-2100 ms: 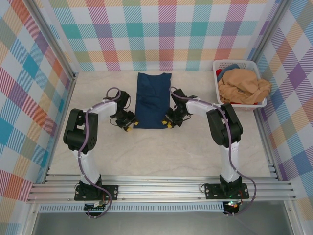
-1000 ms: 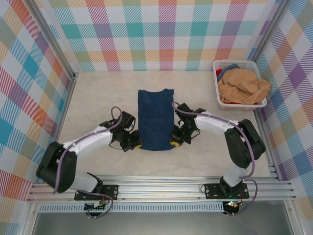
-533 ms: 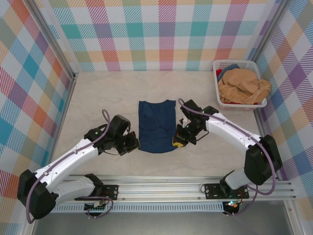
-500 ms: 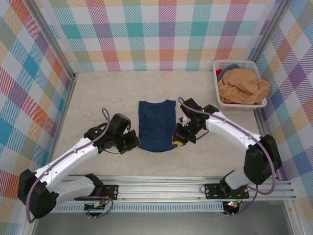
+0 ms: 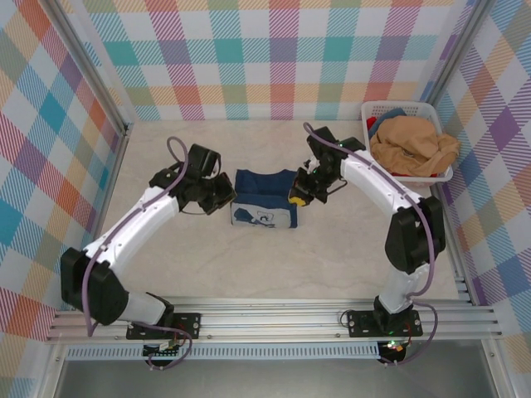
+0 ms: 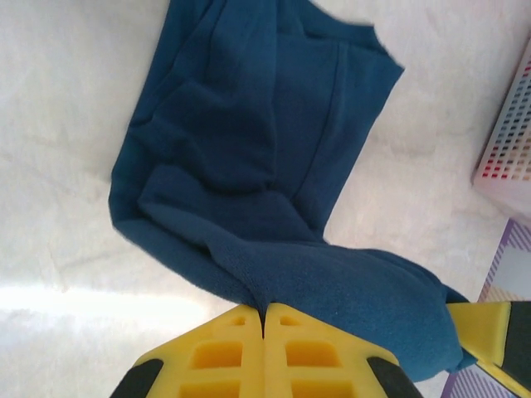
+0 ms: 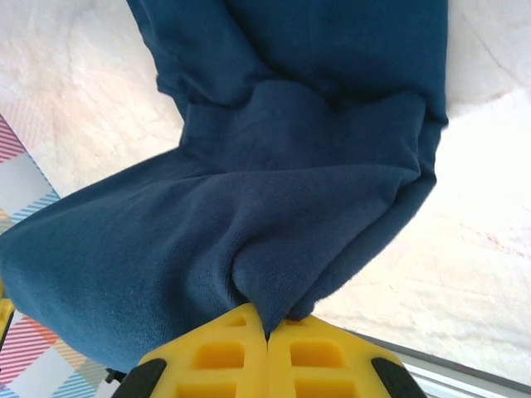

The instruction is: Fold and stack the t-shirts

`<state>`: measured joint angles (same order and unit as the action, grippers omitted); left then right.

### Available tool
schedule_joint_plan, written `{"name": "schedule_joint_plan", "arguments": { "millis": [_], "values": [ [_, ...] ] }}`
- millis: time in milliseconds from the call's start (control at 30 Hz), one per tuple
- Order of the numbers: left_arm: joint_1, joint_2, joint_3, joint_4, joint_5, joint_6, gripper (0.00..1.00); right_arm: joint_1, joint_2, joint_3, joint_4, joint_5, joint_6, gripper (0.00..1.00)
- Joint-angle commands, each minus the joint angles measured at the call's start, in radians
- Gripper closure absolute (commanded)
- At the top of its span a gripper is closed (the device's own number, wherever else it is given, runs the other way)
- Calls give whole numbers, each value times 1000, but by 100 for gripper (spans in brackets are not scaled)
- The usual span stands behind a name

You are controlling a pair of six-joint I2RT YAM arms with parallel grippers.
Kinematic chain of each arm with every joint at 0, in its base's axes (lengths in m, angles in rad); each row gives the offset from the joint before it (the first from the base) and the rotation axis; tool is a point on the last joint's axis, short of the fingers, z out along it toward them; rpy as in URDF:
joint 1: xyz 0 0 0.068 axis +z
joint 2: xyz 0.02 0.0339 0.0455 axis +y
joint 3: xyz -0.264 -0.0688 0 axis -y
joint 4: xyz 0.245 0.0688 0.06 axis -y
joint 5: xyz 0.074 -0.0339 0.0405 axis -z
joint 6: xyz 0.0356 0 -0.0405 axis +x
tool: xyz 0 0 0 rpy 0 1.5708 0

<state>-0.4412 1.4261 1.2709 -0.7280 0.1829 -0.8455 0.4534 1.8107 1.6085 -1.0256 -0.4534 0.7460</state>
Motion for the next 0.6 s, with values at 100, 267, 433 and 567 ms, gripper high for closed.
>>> {"name": "schedule_joint_plan", "arguments": {
  "millis": [100,267,433,567],
  "values": [
    [50,139,120,61,36,46,100,-49,151,199,-64,-8,-29,100],
    [82,271,231,96,42,53,100,-91,246,315,-78,-5,-17,100],
    [104,434,365,119,60,70,100,-127,347,394,-37,-46,-6,100],
    [119,536,465,118,58,78,100,-147,461,538,-56,-57,-11,99]
  ]
}}
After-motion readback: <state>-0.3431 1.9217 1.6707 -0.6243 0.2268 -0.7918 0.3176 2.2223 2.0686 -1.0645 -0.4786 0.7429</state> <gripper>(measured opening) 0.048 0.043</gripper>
